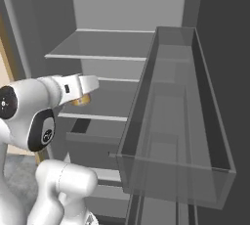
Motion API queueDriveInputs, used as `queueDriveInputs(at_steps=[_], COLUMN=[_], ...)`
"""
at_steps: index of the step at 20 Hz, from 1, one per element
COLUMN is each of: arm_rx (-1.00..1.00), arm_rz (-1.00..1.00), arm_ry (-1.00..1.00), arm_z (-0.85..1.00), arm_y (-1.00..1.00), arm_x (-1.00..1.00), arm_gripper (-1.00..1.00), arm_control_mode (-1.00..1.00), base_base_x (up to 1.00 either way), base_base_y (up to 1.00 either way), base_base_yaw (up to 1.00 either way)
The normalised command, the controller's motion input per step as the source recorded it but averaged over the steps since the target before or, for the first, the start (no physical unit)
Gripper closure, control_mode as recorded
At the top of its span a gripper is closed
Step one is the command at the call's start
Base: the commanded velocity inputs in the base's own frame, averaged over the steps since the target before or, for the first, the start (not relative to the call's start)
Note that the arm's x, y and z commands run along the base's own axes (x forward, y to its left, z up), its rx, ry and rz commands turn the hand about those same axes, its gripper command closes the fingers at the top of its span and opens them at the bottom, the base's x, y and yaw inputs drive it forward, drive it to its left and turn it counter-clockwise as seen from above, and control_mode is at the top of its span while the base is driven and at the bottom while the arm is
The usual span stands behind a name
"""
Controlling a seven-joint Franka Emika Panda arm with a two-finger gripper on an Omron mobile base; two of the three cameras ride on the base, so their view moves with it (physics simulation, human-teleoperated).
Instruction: Open the fridge, grab two sodas, and place both sodas inside the bowl with ice on the dining counter.
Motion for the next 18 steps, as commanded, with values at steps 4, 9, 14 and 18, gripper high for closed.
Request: queueDriveInputs(at_steps=[4, 9, 14, 18], arm_rx=[-0.08, -0.06, 0.0, 0.0], arm_rz=[0.0, 0.0, 0.0, 0.0], arm_ry=[0.0, 0.01, 0.0, 0.0], arm_z=[-0.48, -0.25, 0.0, 0.0], arm_y=[0.0, 0.03, 0.0, 0.0], arm_x=[-0.9, -0.53, 0.0, 0.0], arm_gripper=[1.0, 1.0, 1.0, 1.0], arm_control_mode=[-1.0, 1.0, 1.0, 1.0], base_base_x=[0.0, -0.35, -0.74, -0.58], base_base_y=[0.0, 0.06, 0.51, 0.9], base_base_yaw=[0.0, 0.0, 0.0, 0.0])
